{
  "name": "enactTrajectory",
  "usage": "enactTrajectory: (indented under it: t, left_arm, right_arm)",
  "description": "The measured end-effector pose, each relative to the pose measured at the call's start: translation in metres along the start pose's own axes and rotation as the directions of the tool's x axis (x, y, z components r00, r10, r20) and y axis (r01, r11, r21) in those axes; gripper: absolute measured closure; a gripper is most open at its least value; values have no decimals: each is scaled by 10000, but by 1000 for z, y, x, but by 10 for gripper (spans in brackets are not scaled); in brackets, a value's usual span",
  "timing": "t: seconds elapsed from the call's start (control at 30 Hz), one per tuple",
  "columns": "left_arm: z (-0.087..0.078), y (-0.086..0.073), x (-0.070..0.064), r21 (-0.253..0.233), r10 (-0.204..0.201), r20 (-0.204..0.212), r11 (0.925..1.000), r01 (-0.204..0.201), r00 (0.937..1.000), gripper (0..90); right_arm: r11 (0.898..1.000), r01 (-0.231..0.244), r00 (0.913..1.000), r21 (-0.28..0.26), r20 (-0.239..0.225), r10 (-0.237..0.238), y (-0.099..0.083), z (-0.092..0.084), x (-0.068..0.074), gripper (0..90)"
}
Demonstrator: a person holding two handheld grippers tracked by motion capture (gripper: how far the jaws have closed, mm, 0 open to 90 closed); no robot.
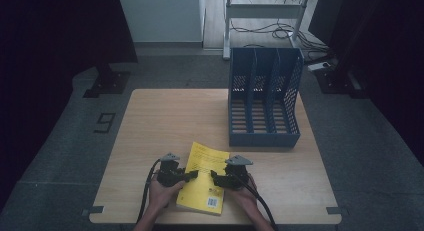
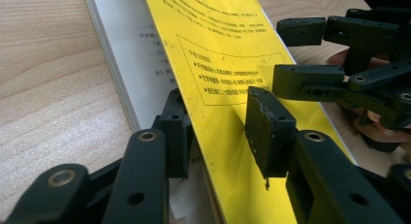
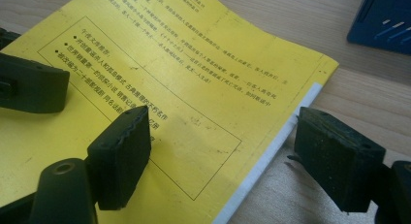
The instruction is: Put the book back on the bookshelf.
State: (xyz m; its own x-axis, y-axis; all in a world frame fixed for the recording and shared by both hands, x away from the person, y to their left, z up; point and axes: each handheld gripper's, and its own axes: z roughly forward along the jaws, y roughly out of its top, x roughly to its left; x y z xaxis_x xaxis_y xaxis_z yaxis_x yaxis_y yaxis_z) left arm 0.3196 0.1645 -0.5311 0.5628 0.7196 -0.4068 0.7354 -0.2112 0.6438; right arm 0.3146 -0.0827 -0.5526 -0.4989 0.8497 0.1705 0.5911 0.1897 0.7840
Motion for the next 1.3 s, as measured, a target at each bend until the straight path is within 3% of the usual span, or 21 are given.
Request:
enactTrajectory:
  t: [0.17, 0.43, 0.57, 0.73, 0.93, 1.3]
  left_arm:
    - [3, 4, 2, 136, -34, 105, 9999, 33, 9999, 590]
    - [8, 15, 12, 299, -495, 682, 9984, 476, 9964, 567]
    - [8, 16, 15, 208, -632, 670, 9979, 619, 9957, 560]
    - [11, 25, 14, 325, -388, 156, 9987, 383, 9991, 546]
    - [16, 27, 18, 156, -704, 284, 9974, 699, 9971, 562]
    - [17, 28, 18, 102, -641, 105, 9979, 640, 9979, 629]
  right_arm:
    - [10000, 0, 10000, 4, -4, 0, 0, 0, 0, 204]
    - [10000, 2, 10000, -4, -25, -2, 0, 0, 0, 204]
    - [10000, 21, 10000, 2, -18, -21, 0, 0, 0, 204]
    - [10000, 41, 10000, 1, -11, -41, 0, 0, 0, 204]
    - [10000, 42, 10000, 3, -10, -42, 0, 0, 0, 204]
    - [10000, 54, 10000, 6, -4, -54, 0, 0, 0, 204]
